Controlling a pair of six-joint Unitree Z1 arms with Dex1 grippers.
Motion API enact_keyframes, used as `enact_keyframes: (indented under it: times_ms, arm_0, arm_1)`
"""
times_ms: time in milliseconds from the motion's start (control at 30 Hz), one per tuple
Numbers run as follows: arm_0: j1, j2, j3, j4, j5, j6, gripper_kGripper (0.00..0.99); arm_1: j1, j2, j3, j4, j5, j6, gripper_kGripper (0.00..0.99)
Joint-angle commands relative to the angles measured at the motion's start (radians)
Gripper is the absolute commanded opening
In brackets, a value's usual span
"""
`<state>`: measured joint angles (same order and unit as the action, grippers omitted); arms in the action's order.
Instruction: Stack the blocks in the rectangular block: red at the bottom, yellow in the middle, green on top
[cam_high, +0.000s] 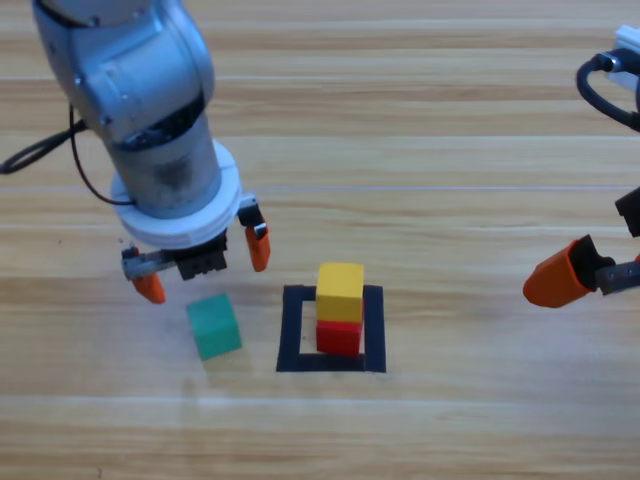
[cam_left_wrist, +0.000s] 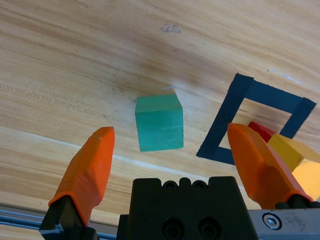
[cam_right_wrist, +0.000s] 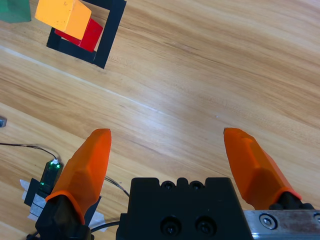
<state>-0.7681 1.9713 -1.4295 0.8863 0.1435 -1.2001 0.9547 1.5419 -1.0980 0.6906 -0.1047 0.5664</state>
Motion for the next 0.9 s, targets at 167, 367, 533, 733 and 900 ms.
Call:
enact_keyframes:
  times_ms: [167,367,533,733,900]
  arm_0:
    - [0.015,0.109,0.011,-0.003,-0.028,-0.012,0.96]
    - [0.015,0.123,0.055,-0.07,-0.041,0.007,0.96]
    - [0.015,0.135,0.087,-0.122,-0.055,0.025,0.959]
    - [0.015,0.141,0.101,-0.139,-0.062,0.03,0.954]
    - [0.016,0.144,0.103,-0.139,-0.065,0.039,0.9]
  arm_1:
    - [-0.025,0.009,0.024,-0.017,0.028,-0.006,0.989]
    - [-0.025,0.02,0.021,-0.022,0.028,-0.005,0.989]
    - [-0.025,0.023,0.018,-0.023,0.028,-0.003,0.989]
    - [-0.024,0.026,0.012,-0.025,0.028,-0.002,0.989]
    - [-0.025,0.026,0.01,-0.025,0.031,-0.002,0.989]
